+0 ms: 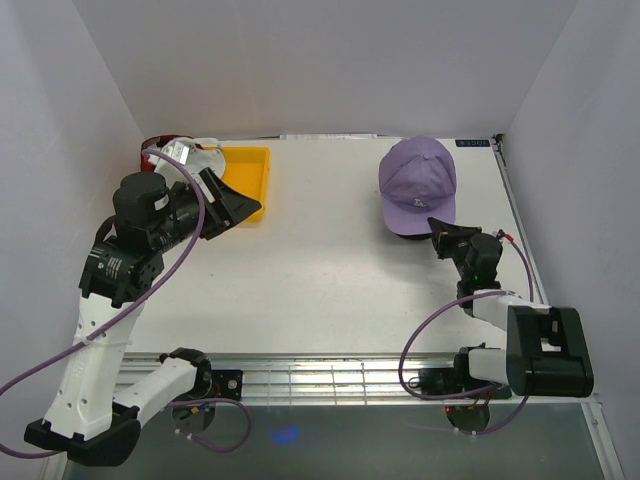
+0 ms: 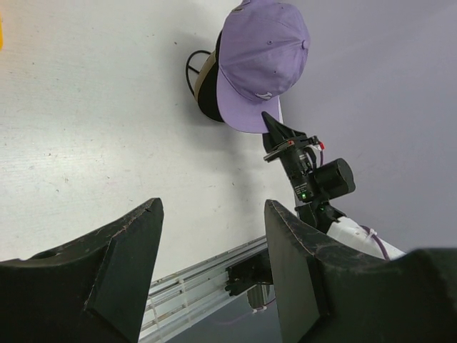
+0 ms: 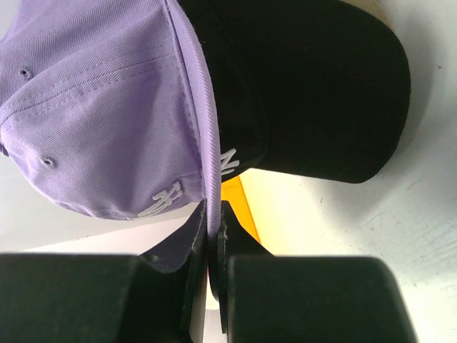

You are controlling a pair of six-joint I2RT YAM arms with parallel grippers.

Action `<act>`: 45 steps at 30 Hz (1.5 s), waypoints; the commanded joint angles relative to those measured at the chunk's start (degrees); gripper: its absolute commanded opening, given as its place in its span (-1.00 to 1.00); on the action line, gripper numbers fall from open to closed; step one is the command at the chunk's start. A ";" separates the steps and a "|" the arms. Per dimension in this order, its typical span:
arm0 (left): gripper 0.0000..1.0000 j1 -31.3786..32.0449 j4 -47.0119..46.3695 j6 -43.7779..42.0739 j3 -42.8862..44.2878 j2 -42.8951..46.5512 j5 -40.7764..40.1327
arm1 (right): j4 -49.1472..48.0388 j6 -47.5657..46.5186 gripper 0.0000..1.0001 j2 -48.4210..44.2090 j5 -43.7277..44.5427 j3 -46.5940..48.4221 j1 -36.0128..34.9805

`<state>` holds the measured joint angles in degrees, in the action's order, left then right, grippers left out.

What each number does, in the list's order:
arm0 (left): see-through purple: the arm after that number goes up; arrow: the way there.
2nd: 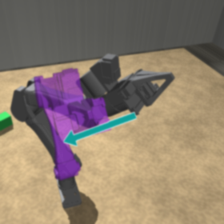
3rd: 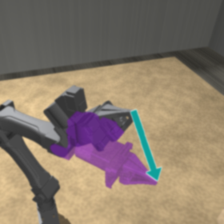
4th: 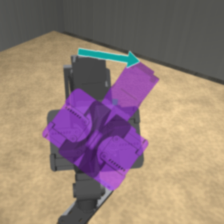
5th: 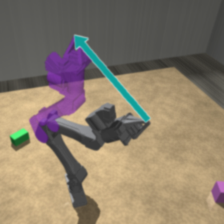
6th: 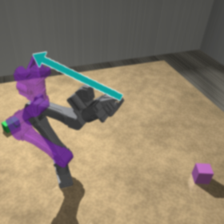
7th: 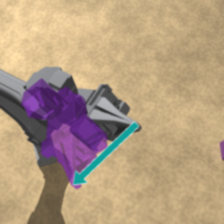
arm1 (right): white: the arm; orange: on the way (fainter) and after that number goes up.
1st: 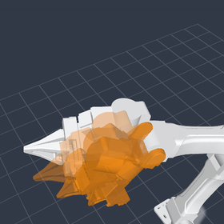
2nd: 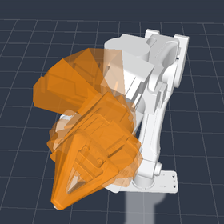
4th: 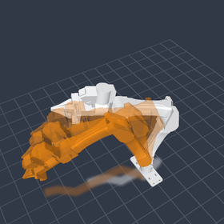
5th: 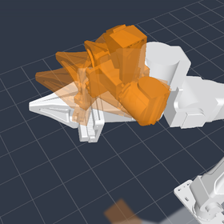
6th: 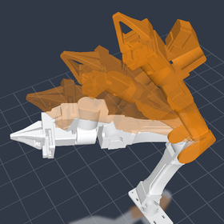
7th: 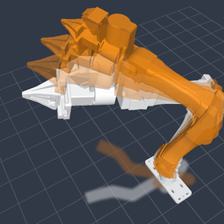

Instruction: Stack the hats

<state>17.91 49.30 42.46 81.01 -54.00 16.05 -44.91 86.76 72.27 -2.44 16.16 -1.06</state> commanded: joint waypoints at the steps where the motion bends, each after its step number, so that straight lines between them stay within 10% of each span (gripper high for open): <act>1: 0.38 0.28 -0.34 -0.80 -0.50 0.82 -0.58 | 14.85 -4.23 -0.84 3.31 0.42 -1.31 2.03; 10: 0.38 0.28 -0.26 -0.80 -1.03 1.26 -0.76 | 18.26 -6.16 -0.80 5.07 -0.73 0.80 2.82; 29: 0.39 0.28 -0.43 -0.62 -2.17 1.97 -0.59 | 22.23 -8.71 0.25 3.14 0.24 1.68 3.26; 45: 0.41 0.28 -1.75 -0.89 -2.70 1.09 -0.67 | 37.07 -20.74 0.43 -7.66 -1.34 4.23 3.52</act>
<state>17.93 48.82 42.04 78.94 -53.06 15.68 -12.58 71.48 67.51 -3.18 18.55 2.13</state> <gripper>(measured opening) 0.703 0.711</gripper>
